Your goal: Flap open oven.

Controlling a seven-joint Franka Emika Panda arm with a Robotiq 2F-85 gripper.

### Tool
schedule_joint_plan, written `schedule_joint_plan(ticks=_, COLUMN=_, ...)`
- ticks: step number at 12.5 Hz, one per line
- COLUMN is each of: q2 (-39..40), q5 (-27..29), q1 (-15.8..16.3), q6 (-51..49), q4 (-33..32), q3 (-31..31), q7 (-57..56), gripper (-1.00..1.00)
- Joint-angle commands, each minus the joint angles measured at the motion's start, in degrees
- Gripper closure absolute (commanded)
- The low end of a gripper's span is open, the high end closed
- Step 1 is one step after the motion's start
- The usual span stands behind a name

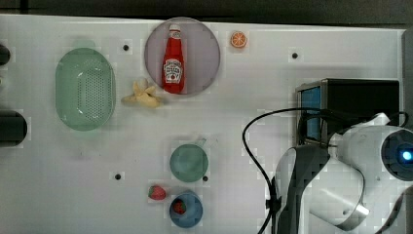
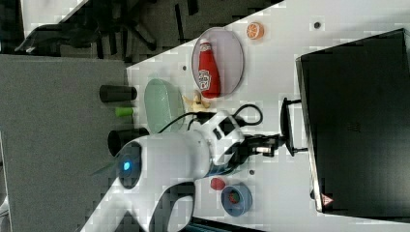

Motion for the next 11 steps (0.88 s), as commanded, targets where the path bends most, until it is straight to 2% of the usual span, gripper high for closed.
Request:
schedule_joint_plan(ticks=1, q2=1.18, q5=0.05, q1=0.74, q6=2.20, q4=0.18, q3=-0.54, q7=-3.57, gripper=0.65)
schedule_joint_plan(ticks=11, q2=6.28, q5=0.14, q1=1.21, q6=9.96, q4=-2.41, q3=0.54, q7=-3.53, gripper=0.65)
